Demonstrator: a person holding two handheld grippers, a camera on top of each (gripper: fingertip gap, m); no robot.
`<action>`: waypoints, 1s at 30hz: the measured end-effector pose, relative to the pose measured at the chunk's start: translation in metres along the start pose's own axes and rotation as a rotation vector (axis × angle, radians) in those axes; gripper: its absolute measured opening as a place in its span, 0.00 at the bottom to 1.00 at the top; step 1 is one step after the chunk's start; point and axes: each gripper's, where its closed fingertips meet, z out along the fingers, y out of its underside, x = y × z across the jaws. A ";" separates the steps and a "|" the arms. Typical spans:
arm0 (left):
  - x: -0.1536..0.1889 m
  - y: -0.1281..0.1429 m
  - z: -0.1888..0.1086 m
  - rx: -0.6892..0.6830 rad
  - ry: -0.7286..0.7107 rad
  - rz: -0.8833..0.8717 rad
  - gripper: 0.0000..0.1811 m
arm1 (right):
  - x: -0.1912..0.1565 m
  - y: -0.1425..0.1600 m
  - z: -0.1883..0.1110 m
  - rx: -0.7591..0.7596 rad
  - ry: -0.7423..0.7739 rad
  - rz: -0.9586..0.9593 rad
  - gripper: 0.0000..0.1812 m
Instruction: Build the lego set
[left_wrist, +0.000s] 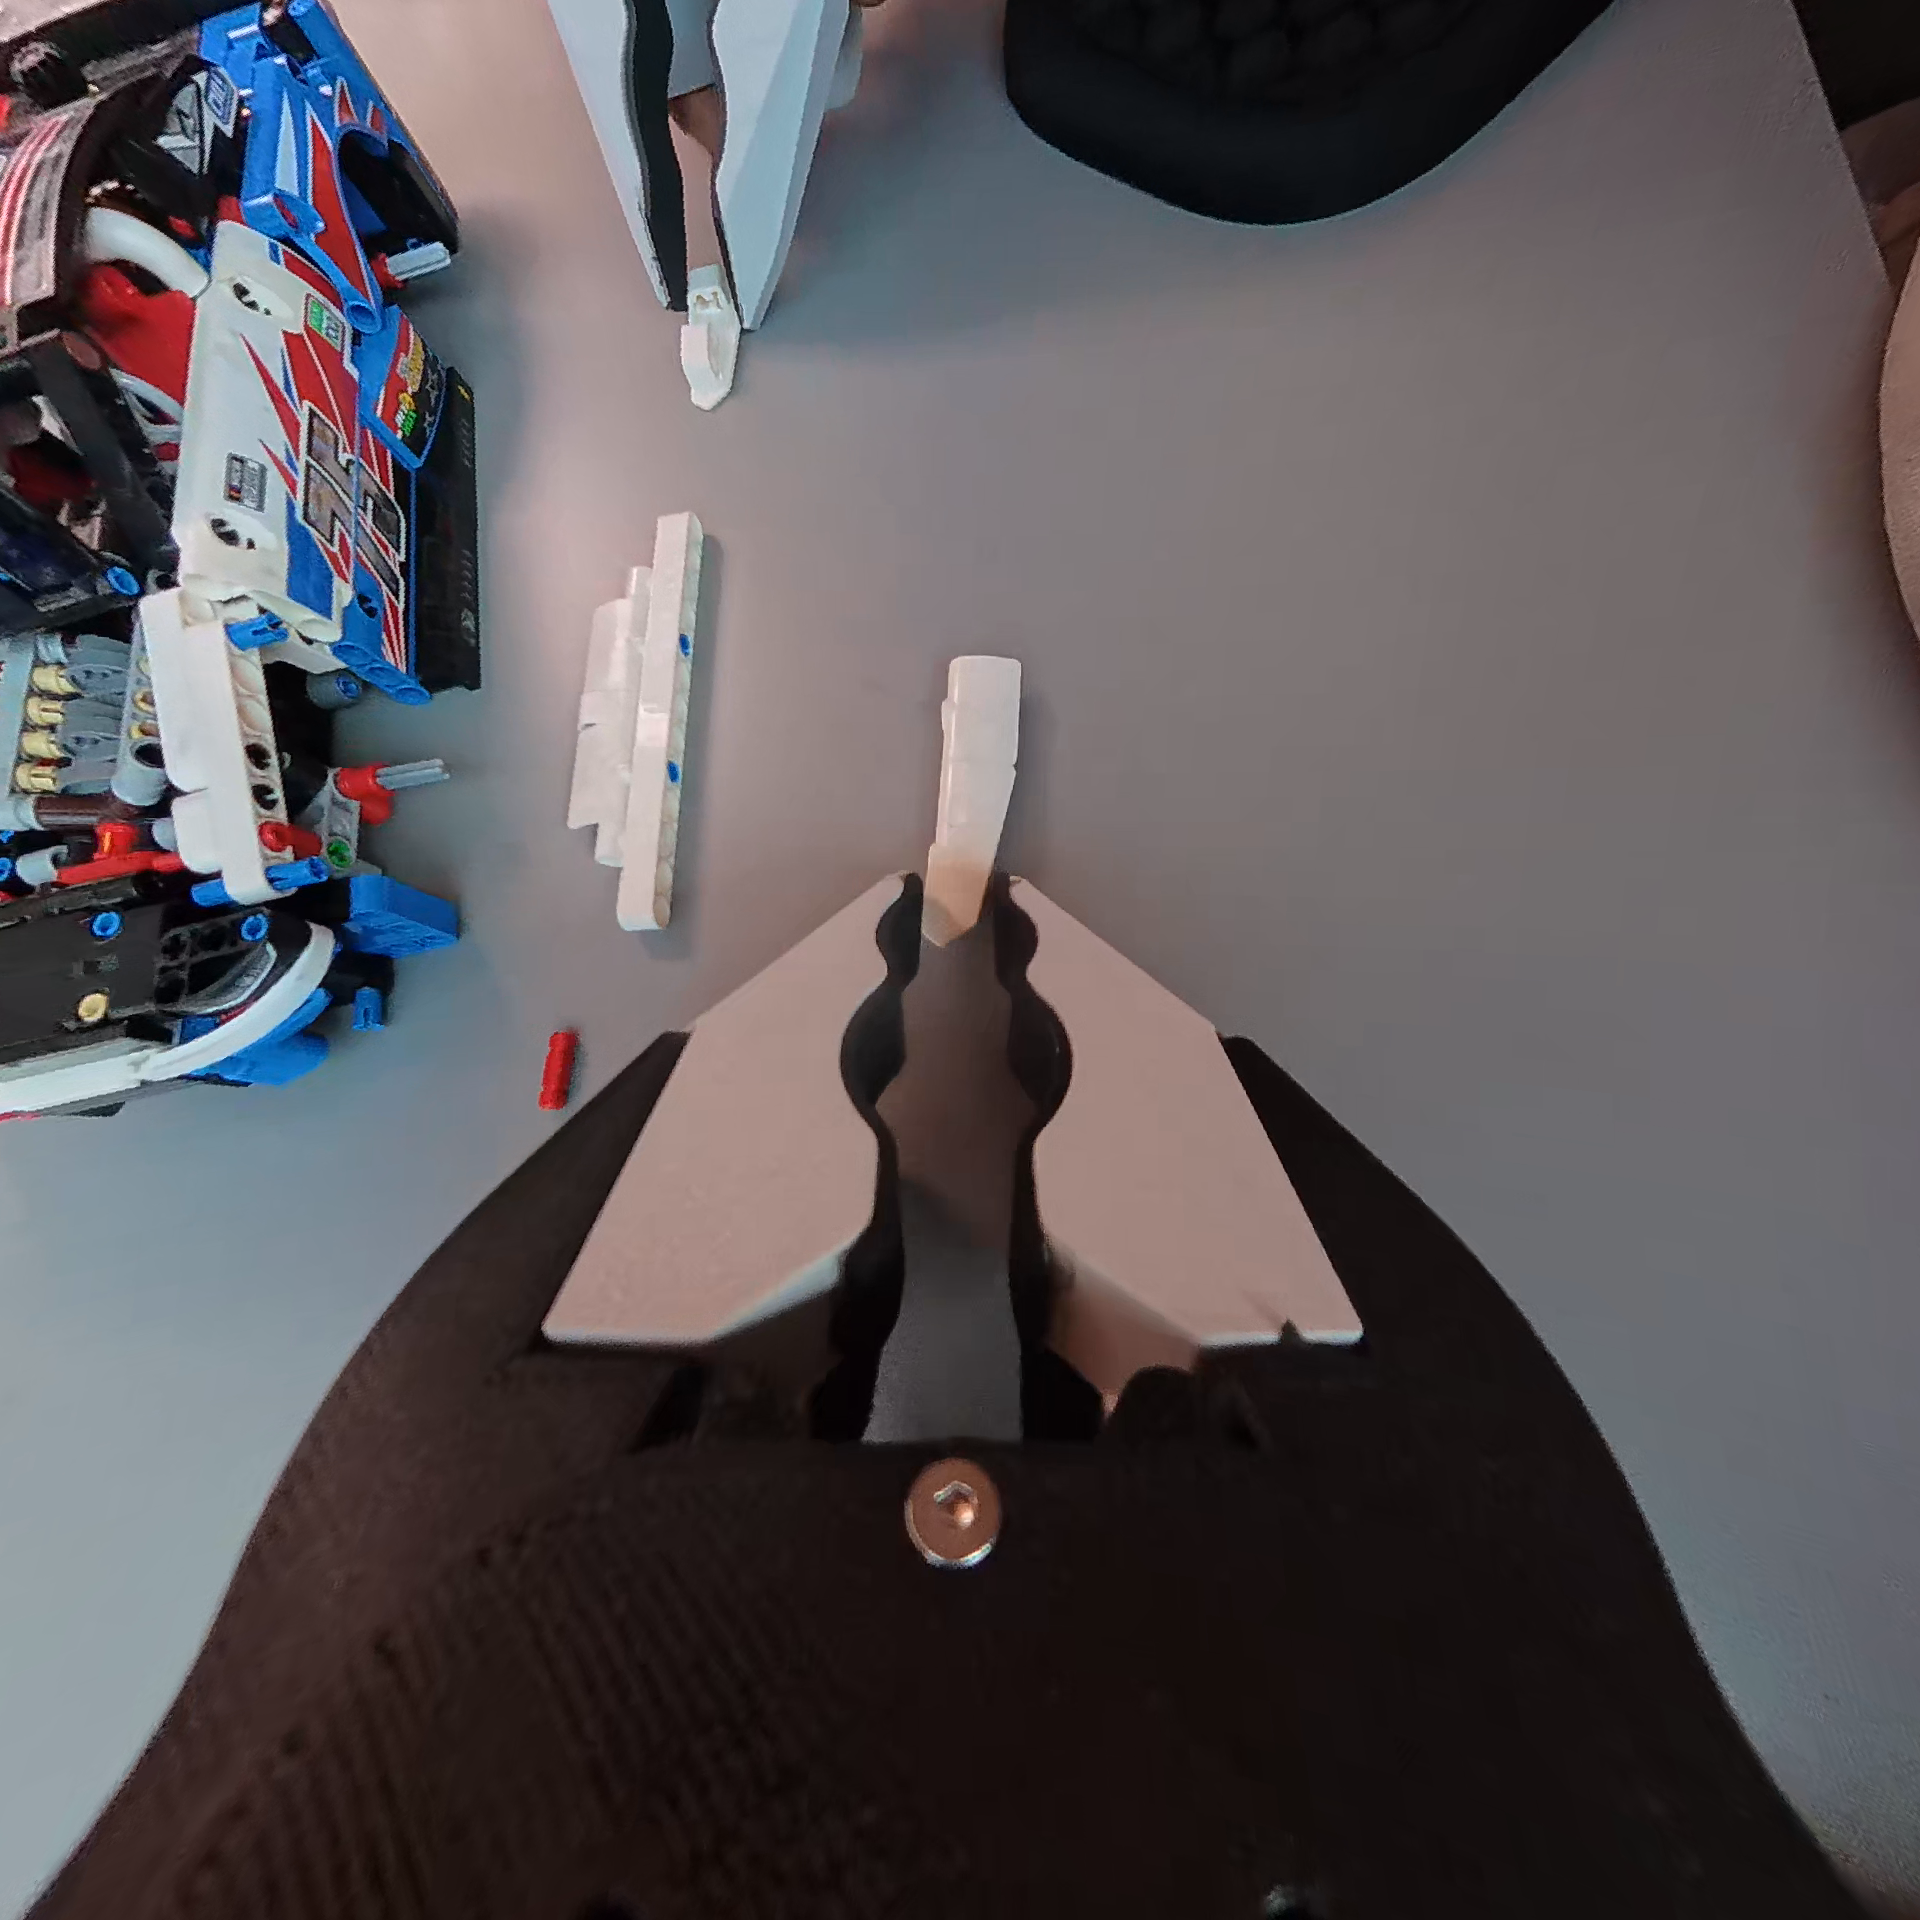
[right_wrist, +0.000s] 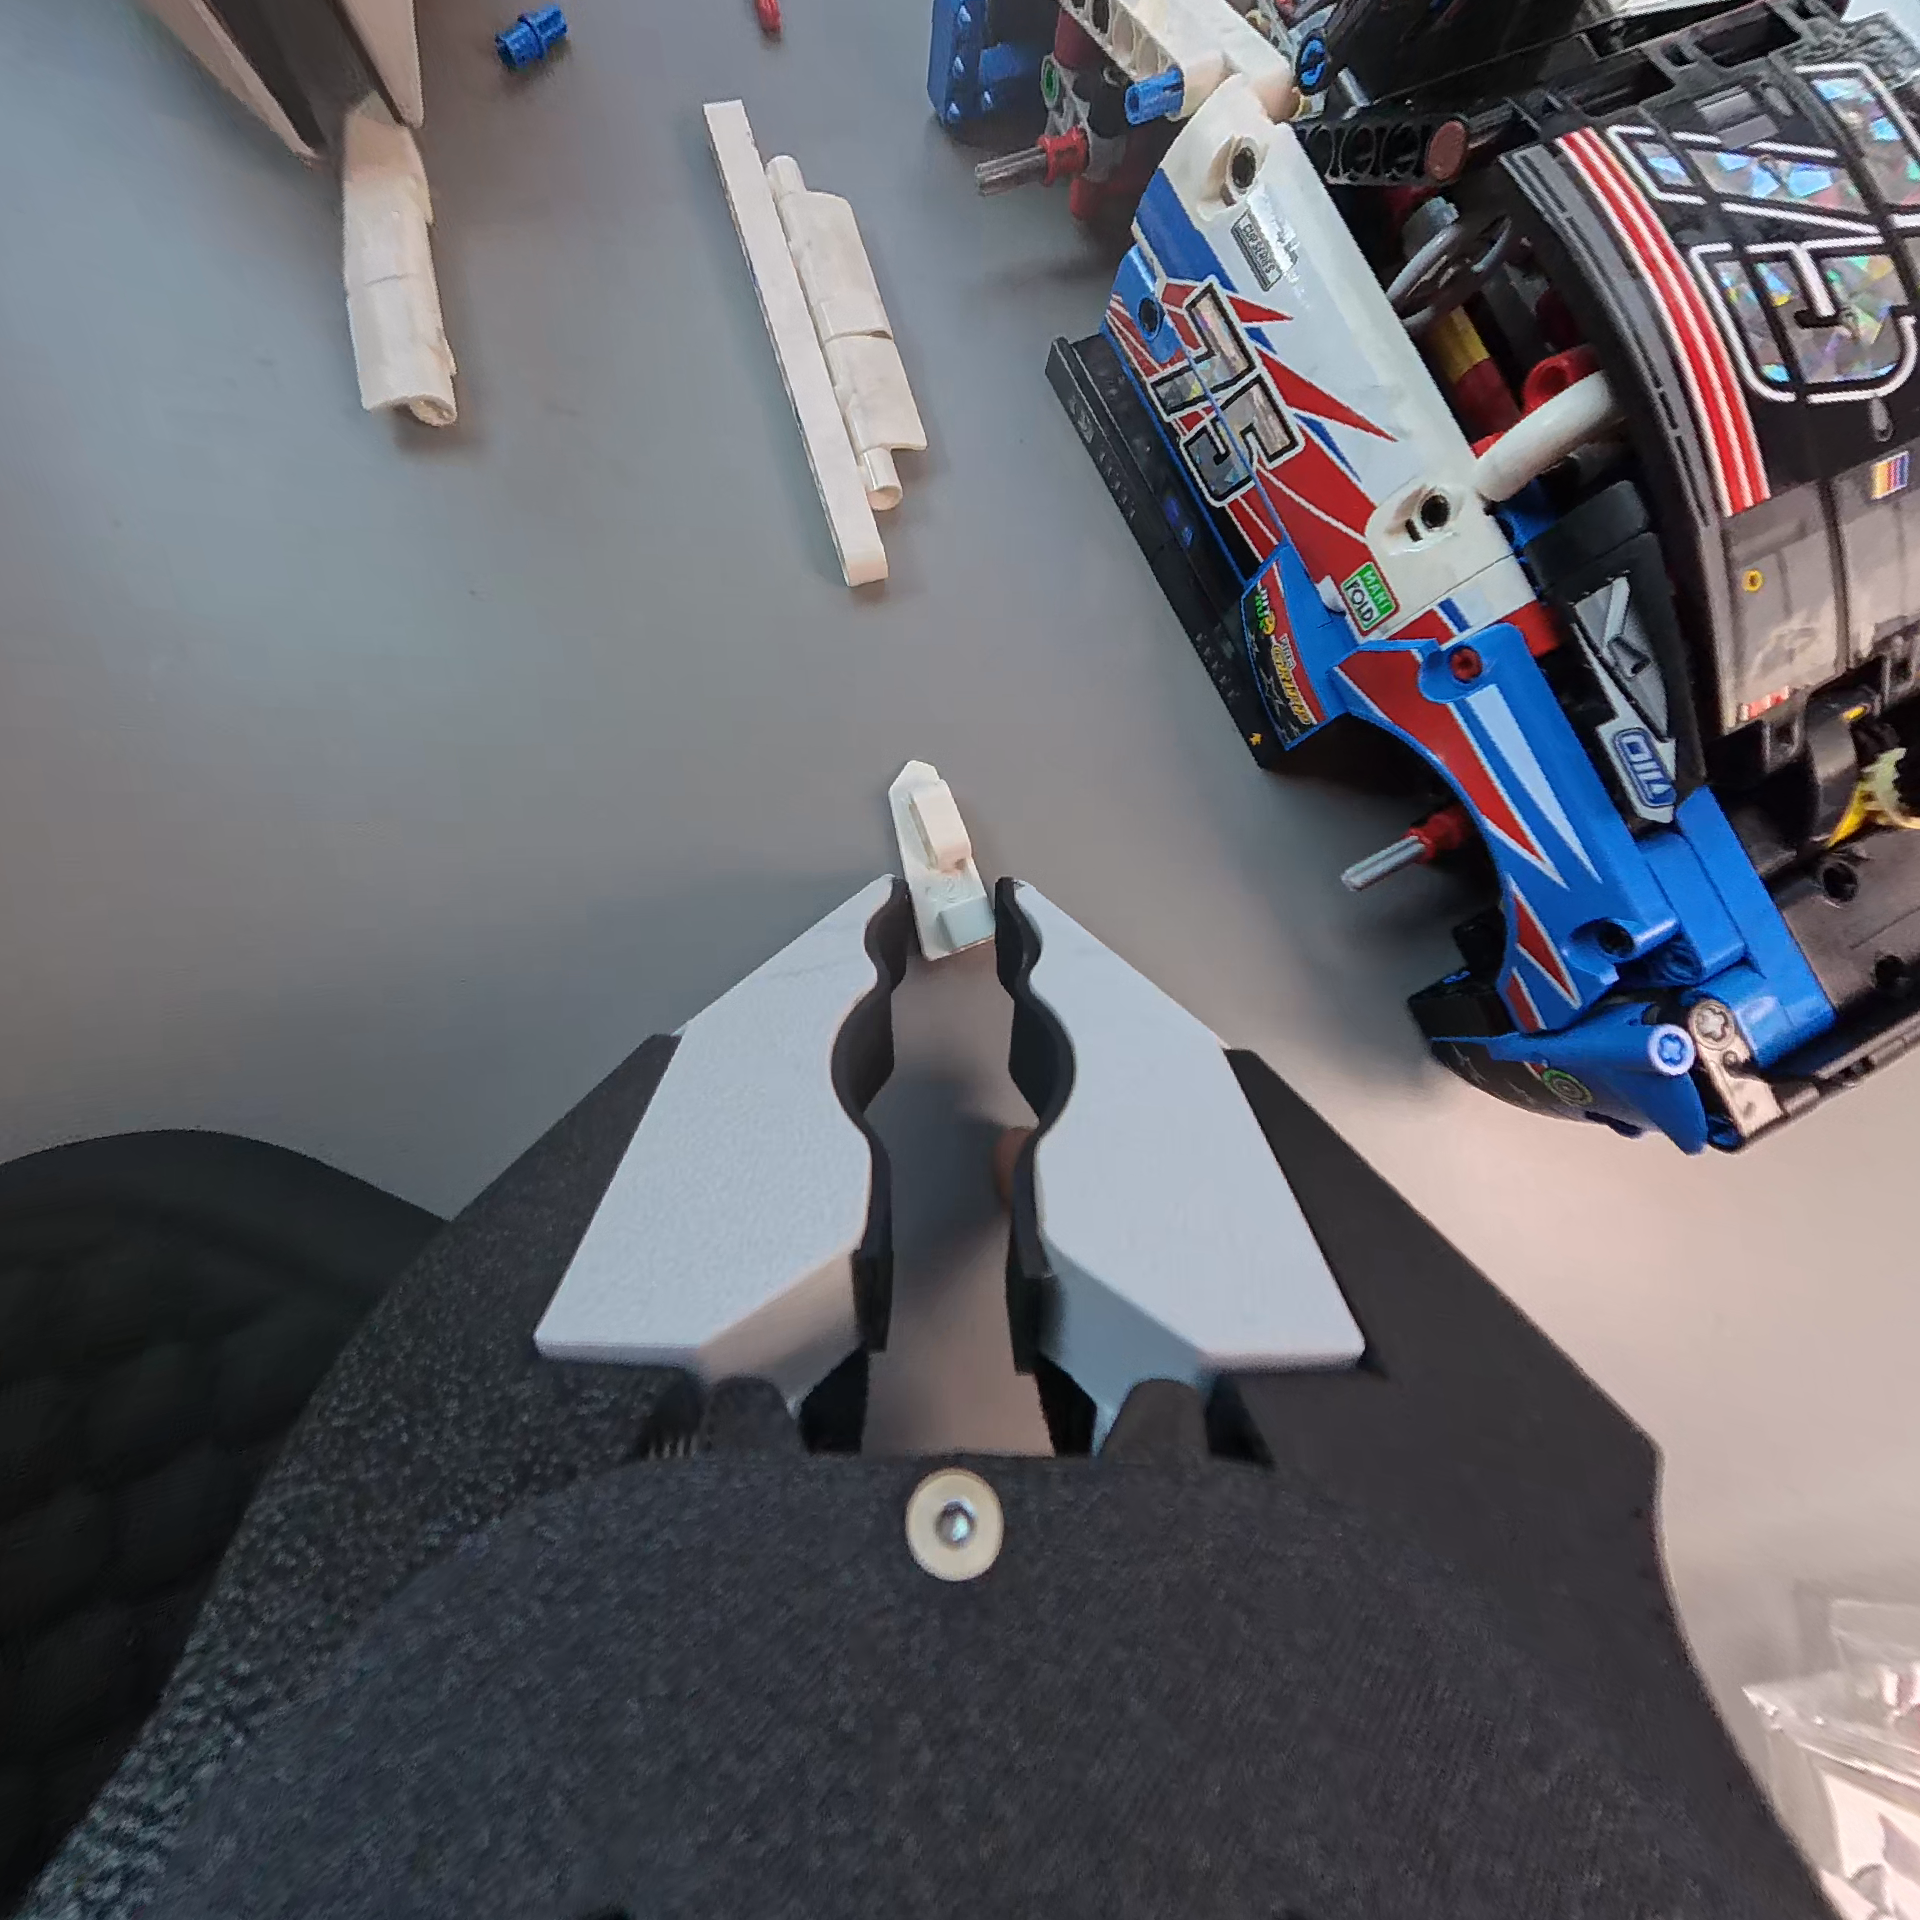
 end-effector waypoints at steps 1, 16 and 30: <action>0.000 0.000 -0.002 0.005 0.005 -0.003 0.08 | 0.000 0.000 0.000 0.001 0.001 -0.002 0.08; -0.059 0.044 -0.049 -0.022 -0.191 -0.205 0.11 | 0.007 -0.076 -0.028 0.446 0.111 -0.015 0.12; -0.080 0.037 -0.015 -0.146 -0.095 -0.219 0.08 | -0.019 -0.080 -0.010 0.419 0.033 -0.054 0.10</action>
